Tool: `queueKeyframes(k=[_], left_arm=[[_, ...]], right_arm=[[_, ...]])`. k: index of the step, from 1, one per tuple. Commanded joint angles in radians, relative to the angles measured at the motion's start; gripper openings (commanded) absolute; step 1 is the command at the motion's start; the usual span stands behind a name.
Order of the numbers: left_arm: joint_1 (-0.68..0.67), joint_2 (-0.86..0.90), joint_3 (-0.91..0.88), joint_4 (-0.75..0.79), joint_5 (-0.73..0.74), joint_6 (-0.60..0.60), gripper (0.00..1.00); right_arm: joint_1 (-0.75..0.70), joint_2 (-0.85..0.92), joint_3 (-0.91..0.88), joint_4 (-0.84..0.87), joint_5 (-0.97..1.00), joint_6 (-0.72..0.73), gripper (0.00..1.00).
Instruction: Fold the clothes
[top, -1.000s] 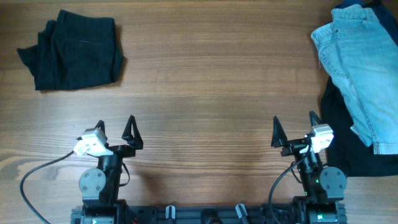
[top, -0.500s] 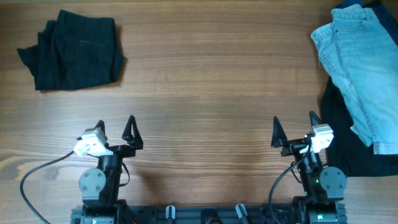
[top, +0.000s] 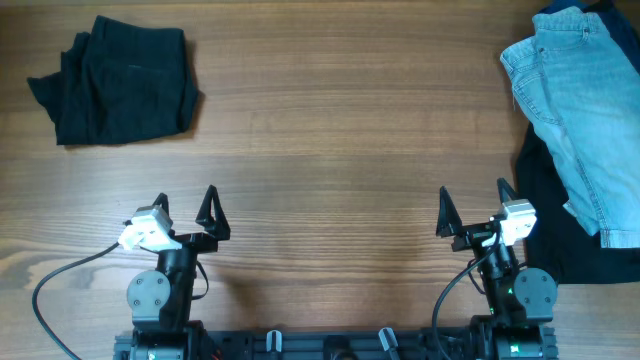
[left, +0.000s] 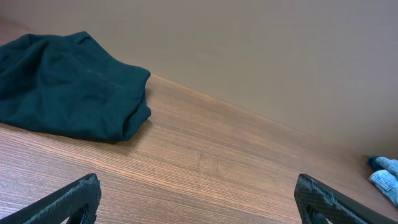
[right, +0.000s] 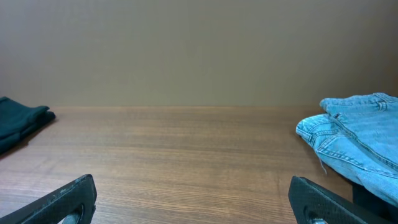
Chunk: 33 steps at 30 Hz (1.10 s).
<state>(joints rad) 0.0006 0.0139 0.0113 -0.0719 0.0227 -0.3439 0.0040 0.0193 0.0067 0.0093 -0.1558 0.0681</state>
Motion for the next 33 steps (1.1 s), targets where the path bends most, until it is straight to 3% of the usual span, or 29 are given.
queueKeyframes(k=[1,4,8,12,17,22,25,28,33], left_arm=[[0.006,-0.007,-0.005,0.011,-0.013,-0.009,1.0],[0.006,-0.007,-0.005,0.015,-0.013,-0.009,1.0],[0.006,-0.007,-0.005,0.023,0.191,-0.016,1.0],[0.006,-0.007,-0.004,0.083,0.232,-0.016,1.0],[0.006,0.042,0.069,0.113,0.231,-0.016,1.0],[0.006,0.279,0.235,0.112,0.239,-0.015,1.0],[0.006,0.512,0.392,0.092,0.293,-0.001,1.0],[0.004,0.827,0.637,-0.055,0.329,0.002,1.0],[-0.045,1.161,0.923,-0.266,0.348,0.115,1.0]], right_arm=[[0.003,-0.003,-0.002,0.016,-0.056,0.079,1.0],[0.003,-0.003,-0.002,0.05,-0.066,0.166,1.0],[0.003,-0.003,-0.001,0.191,-0.126,0.356,1.0],[0.003,-0.003,0.005,0.314,-0.19,0.345,1.0],[0.003,0.065,0.121,0.295,-0.212,0.251,1.0],[0.003,0.315,0.333,0.258,-0.271,0.216,1.0],[0.003,0.51,0.504,0.198,-0.326,0.218,1.0],[0.003,0.737,0.724,0.042,-0.324,0.158,0.99],[0.003,1.026,0.983,-0.165,-0.29,0.05,1.0]])
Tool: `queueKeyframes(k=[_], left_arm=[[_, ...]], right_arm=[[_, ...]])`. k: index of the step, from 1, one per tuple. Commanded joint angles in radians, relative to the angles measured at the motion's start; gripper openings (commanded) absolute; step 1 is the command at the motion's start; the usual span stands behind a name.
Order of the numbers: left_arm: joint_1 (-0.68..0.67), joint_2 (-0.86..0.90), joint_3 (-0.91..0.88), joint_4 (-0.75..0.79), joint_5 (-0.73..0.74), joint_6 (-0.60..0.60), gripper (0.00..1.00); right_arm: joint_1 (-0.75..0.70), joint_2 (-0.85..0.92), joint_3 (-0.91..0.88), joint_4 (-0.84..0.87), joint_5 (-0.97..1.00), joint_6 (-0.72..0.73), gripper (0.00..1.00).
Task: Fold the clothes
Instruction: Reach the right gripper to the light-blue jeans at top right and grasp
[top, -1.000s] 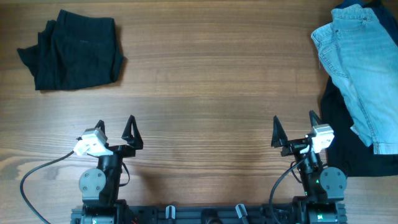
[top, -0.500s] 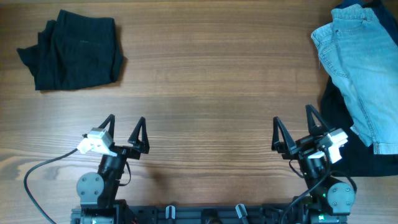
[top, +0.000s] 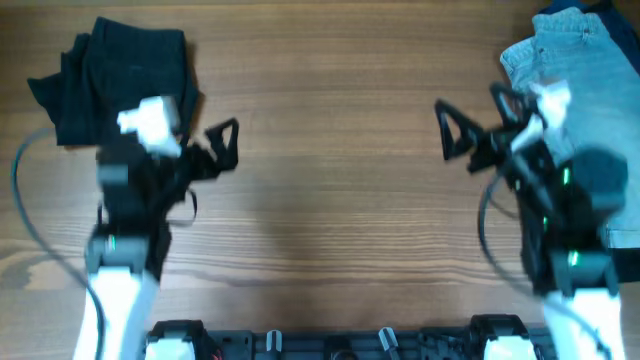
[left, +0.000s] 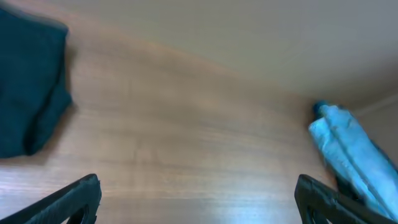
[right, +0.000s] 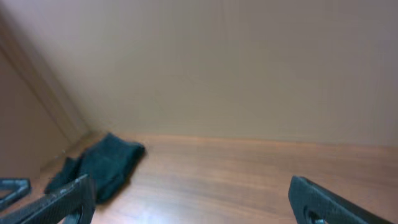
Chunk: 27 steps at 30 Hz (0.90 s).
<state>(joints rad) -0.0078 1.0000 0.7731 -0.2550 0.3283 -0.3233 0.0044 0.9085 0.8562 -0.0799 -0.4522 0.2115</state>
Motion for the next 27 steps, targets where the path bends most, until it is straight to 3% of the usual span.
queueKeyframes(k=[1,6,11,14,20,27], left_arm=[[-0.053,0.246,0.228,-0.13,0.042,0.126,1.0],[-0.095,0.505,0.481,-0.365,0.019,0.216,1.0],[-0.108,0.613,0.504,-0.389,0.087,0.204,1.0],[-0.115,0.661,0.504,-0.381,0.156,0.204,1.0],[-0.115,0.672,0.523,-0.325,0.319,0.204,1.0],[-0.172,0.672,0.55,-0.342,0.221,0.204,1.0]], right_arm=[[0.003,0.21,0.195,-0.129,0.011,-0.128,1.0],[0.003,0.502,0.401,-0.379,0.034,-0.268,1.0],[0.003,0.644,0.407,-0.418,-0.016,-0.183,1.0],[0.003,0.69,0.407,-0.406,0.016,-0.187,1.0],[-0.002,0.711,0.408,-0.259,0.297,-0.146,0.99],[-0.081,0.766,0.436,-0.031,0.558,-0.161,0.97]])
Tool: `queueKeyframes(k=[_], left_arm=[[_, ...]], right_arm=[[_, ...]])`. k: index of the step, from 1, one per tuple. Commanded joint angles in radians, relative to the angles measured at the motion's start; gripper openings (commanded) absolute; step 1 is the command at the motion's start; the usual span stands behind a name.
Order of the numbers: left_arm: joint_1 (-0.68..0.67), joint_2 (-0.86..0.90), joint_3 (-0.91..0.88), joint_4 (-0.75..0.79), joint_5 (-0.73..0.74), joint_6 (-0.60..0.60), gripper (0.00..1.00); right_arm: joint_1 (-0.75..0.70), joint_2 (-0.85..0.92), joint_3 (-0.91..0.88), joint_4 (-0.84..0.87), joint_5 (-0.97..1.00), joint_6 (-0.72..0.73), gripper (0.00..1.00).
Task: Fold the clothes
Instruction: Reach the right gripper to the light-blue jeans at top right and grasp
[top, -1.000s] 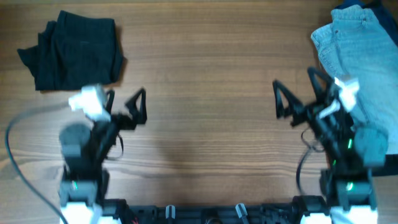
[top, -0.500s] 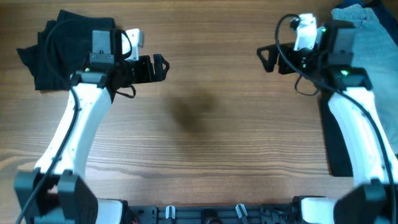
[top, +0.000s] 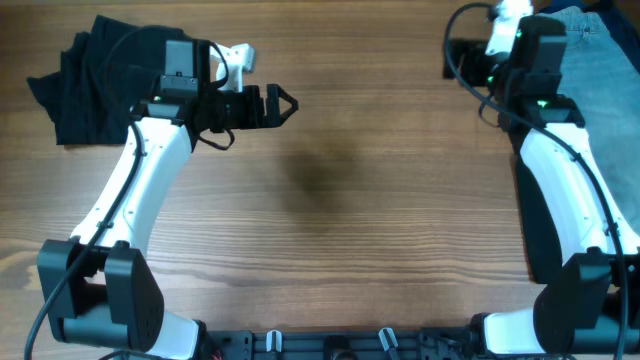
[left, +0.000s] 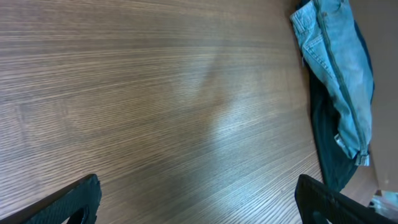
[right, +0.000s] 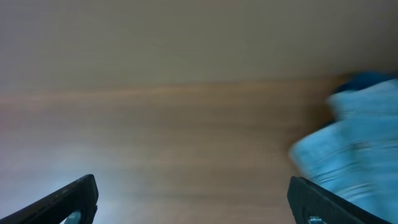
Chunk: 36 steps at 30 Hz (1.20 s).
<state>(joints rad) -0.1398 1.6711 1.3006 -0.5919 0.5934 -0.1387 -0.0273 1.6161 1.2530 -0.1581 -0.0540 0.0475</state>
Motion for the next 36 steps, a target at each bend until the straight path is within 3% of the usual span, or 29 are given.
queueKeyframes(k=[1,11,28,33,35,36], left_arm=[[-0.061,0.001,0.022,-0.003,-0.072,0.02,1.0],[-0.255,0.001,0.022,0.005,-0.25,0.019,1.0],[-0.288,0.001,0.022,0.047,-0.307,-0.037,1.0],[-0.288,0.001,0.022,0.091,-0.308,-0.072,1.0],[-0.289,0.001,0.022,0.109,-0.307,-0.079,1.0],[-0.289,0.001,0.022,0.116,-0.307,-0.079,1.0]], right_arm=[[-0.076,0.085,0.049,0.061,0.159,0.005,0.96],[-0.284,0.413,0.257,0.064,0.023,-0.022,0.94],[-0.299,0.669,0.28,0.236,0.116,-0.045,0.9],[-0.303,0.684,0.28,0.24,0.269,-0.045,0.7],[-0.307,0.684,0.28,0.237,0.306,-0.045,0.55],[-0.307,0.684,0.28,0.23,0.322,-0.045,0.4]])
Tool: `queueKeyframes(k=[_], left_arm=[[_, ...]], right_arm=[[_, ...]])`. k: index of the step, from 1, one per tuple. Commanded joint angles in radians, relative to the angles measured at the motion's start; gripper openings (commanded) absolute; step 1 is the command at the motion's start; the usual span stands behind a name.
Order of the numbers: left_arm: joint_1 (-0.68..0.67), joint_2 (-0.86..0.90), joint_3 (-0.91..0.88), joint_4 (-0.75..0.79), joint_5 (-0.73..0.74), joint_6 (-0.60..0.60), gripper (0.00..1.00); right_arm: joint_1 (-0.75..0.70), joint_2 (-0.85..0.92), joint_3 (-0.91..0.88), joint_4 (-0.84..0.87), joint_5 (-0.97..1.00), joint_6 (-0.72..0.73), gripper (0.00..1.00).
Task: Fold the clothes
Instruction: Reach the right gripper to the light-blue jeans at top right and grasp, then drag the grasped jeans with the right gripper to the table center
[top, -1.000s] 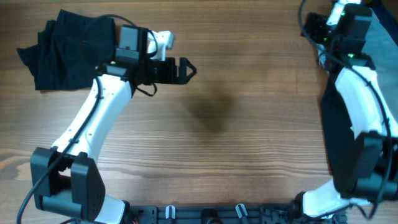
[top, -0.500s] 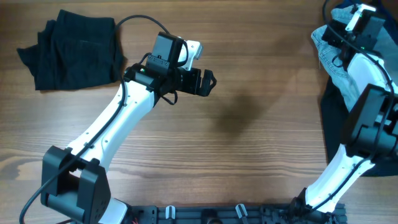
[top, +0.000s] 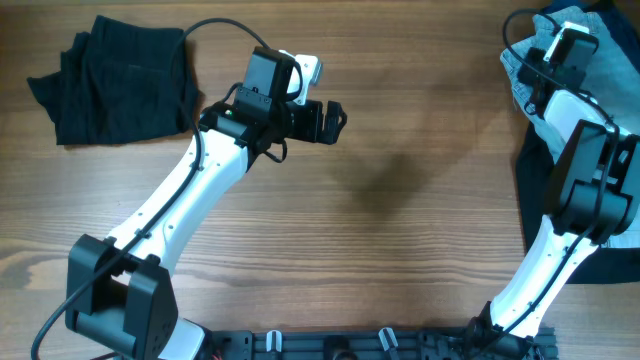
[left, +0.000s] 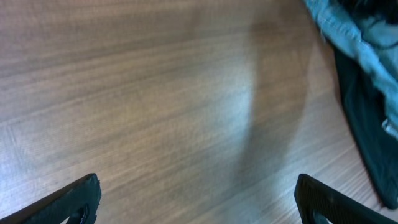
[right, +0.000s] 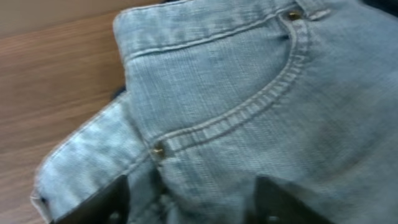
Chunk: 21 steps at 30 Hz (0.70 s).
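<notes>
Light blue jeans (top: 600, 130) lie crumpled at the table's right edge over a dark garment (top: 560, 230). My right gripper (top: 535, 65) is down on the jeans' upper left end. In the right wrist view its fingers stand apart on the denim near the waistband and pocket (right: 236, 93), the gripper (right: 199, 202) open with cloth between the tips. My left gripper (top: 335, 118) hangs open over bare wood left of centre; its view shows the open gripper (left: 199, 202), with the jeans (left: 348, 31) far off.
A black garment (top: 120, 80) lies bunched at the table's far left corner, behind the left arm. The wooden table (top: 400, 250) spans the whole view. The dark garment (left: 367, 124) reaches the right edge.
My right gripper moved from the bare wood left of the jeans onto the jeans, fingers now in the denim. My left gripper moved right, from beside the black garment toward the centre.
Both arms were folded near the front edge, grippers open. They then stood raised and reaching outward. Later the left gripper was by the black garment and the right by the jeans' far corner. Now the right is on the jeans, the left nearer mid-table.
</notes>
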<state>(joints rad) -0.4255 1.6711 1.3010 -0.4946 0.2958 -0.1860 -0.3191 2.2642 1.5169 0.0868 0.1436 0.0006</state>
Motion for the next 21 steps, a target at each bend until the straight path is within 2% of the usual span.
queueKeyframes(k=[1,3,6,16,21], left_arm=[[-0.003,0.001,0.021,0.025,-0.01,-0.032,1.0],[-0.003,0.001,0.021,0.029,-0.014,-0.032,1.0],[-0.003,0.001,0.021,0.031,-0.058,-0.032,1.0],[-0.003,0.001,0.021,0.058,-0.062,-0.032,0.99],[-0.003,0.001,0.021,0.171,-0.057,-0.032,1.0]], right_arm=[[-0.015,0.034,0.016,-0.023,0.136,0.003,0.25],[-0.015,0.011,0.016,-0.047,0.142,0.003,0.12],[-0.015,-0.078,0.017,-0.082,0.138,0.029,0.04],[-0.008,-0.395,0.017,-0.197,-0.114,0.025,0.04],[0.072,-0.516,0.017,-0.282,-0.224,-0.031,0.04]])
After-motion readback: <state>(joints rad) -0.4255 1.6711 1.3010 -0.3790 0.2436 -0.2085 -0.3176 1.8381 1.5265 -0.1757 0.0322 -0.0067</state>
